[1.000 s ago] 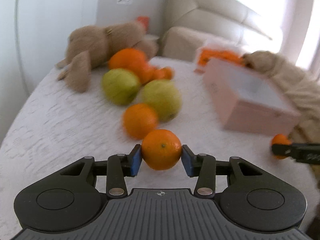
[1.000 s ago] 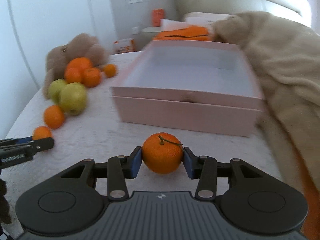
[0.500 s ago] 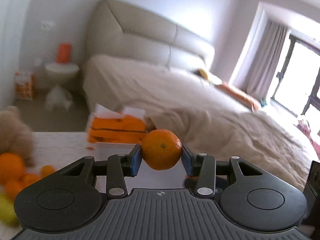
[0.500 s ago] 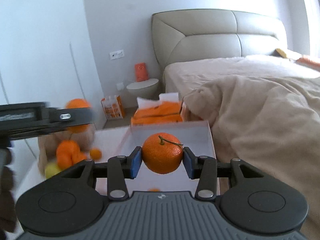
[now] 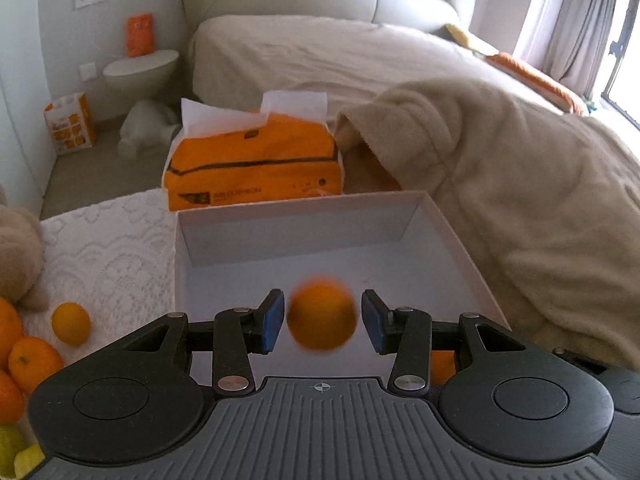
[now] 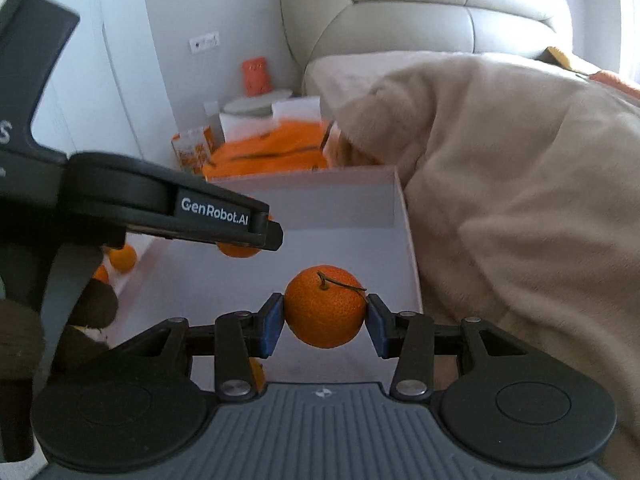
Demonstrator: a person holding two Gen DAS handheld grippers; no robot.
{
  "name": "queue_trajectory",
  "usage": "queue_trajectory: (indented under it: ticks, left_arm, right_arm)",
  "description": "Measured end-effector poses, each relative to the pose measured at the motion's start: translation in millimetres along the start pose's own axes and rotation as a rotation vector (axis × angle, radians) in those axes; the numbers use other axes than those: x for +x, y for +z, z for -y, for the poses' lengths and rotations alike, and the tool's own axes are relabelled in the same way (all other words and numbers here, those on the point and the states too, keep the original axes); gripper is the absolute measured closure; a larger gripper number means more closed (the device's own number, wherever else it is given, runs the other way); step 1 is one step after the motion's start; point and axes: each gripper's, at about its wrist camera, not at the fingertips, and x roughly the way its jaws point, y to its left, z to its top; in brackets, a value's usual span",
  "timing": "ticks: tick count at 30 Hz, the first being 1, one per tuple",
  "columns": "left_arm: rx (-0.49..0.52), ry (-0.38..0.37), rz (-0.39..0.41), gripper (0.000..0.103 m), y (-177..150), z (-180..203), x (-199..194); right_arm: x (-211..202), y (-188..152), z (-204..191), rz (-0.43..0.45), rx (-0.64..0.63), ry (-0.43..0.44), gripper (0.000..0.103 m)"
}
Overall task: Organize fruits
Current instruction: 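Carry both oranges over the pink box and open both tools to release them, then grasp the green pear with the right tool while the left tool approaches another orange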
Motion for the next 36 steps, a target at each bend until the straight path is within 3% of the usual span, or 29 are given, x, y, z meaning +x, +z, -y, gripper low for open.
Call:
queue_trajectory:
  ticks: [2, 4, 9, 15, 21, 27, 33, 36]
  left_arm:
    - [-0.009, 0.004, 0.039, 0.055, -0.2, -3.9, -9.4]
    - [-0.028, -0.010, 0.089, 0.055, 1.3, -7.6, -25.7]
    - [-0.105, -0.042, 0.226, 0.055, -15.2, -40.1, -71.9]
    - [-0.235, 0.137, 0.335, 0.057, -83.0, -95.1, -119.8]
    - [-0.283, 0.266, 0.339, 0.057, -158.0, -138.8, -137.7]
    - [-0.357, 0.277, 0.367, 0.057, -200.5, -163.0, -152.4]
    - [-0.390, 0.209, 0.344, 0.057, -213.8, -170.9, -161.4]
    - [-0.395, 0.182, 0.337, 0.057, -219.1, -172.2, -161.4]
  right_arm:
    - [-1.3, -3.8, -2.7, 0.013, -0.022, -0.012, 0.054]
    - [-3.6, -5.7, -7.4, 0.028, -0.040, -0.024, 0.042]
    - [-22.6, -9.4, -21.6, 0.113, -0.084, -0.062, 0.041]
    - [-40.8, -8.7, -44.0, 0.185, -0.133, -0.015, 0.029]
    - [-49.8, -18.9, -84.4, 0.224, -0.212, 0.030, 0.029]
    - [-45.5, -21.2, -131.6, 0.138, -0.264, 0.261, 0.028]
    - [-18.4, -15.4, -173.4, 0.015, -0.278, 0.372, 0.028]
    - [0.2, -6.9, -189.4, -0.037, -0.263, 0.387, 0.028]
